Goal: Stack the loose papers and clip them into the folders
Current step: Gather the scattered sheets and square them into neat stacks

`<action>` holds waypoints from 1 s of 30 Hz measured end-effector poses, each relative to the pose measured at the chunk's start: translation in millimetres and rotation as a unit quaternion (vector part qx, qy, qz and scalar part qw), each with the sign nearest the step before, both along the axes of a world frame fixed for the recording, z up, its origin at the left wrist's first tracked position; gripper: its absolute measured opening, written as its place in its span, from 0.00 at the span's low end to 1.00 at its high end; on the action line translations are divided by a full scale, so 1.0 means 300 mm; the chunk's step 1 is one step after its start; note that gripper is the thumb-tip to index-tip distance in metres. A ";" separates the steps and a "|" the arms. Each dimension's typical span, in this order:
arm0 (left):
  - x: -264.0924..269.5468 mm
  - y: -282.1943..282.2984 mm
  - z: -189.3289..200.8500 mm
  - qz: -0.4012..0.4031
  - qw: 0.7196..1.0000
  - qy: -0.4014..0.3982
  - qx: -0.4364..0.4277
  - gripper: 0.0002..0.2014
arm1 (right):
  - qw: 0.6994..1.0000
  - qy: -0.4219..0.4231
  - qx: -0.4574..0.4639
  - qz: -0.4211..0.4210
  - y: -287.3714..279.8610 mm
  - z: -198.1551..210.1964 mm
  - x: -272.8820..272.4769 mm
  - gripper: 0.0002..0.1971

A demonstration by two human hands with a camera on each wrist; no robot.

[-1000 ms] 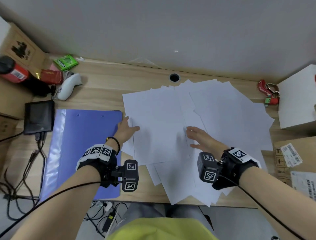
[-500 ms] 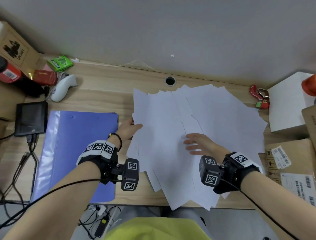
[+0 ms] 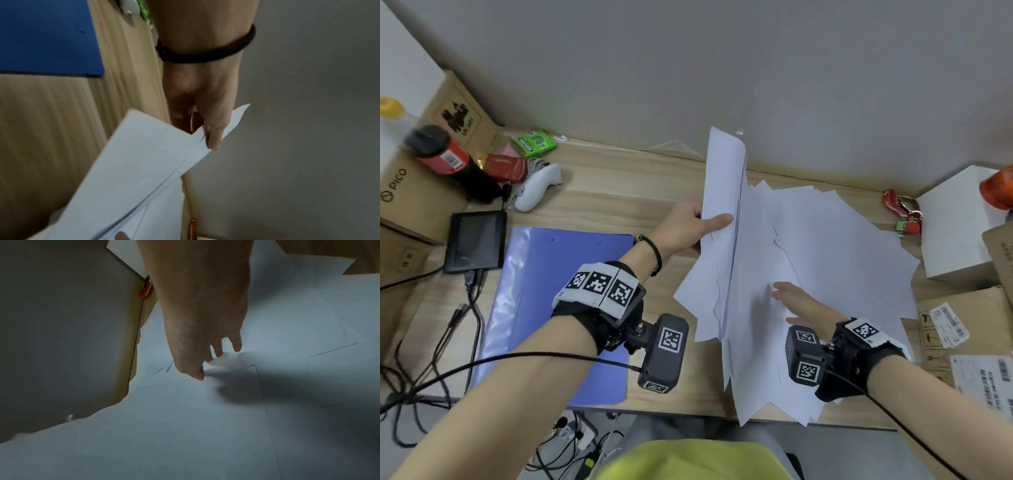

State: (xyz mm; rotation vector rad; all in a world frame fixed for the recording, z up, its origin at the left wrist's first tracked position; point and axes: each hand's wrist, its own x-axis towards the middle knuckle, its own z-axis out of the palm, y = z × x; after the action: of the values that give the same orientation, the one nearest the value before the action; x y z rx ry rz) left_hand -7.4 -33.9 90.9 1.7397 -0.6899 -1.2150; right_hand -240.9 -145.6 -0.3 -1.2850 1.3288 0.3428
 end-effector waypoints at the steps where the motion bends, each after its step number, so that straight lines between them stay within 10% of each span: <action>1: -0.003 -0.004 0.029 -0.010 1.000 -0.011 -0.010 0.18 | 1.000 0.000 0.002 -0.007 0.003 0.003 -0.011 0.24; 9: 0.012 0.015 0.307 -0.078 0.975 0.053 -0.203 0.10 | 0.986 -0.103 0.062 -0.115 0.006 0.060 0.056 0.14; 13: 0.082 0.040 0.362 0.030 0.933 0.177 -0.311 0.12 | 0.968 -0.208 0.064 -0.129 0.006 0.153 0.147 0.34; 21: 0.206 0.190 -0.002 0.232 0.960 0.083 -0.129 0.15 | 0.922 -0.338 0.085 -0.166 0.013 0.200 0.135 0.20; 30: 0.146 0.332 -0.282 0.282 0.949 0.137 -0.024 0.13 | 0.987 -0.102 -0.031 -0.120 0.046 0.123 0.095 0.11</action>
State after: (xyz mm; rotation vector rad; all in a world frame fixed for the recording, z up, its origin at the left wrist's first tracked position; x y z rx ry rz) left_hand 36.4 65.7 6.3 1.5368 -0.0408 -0.9918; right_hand -212.3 -131.8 36.5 -1.1608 1.3086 0.0009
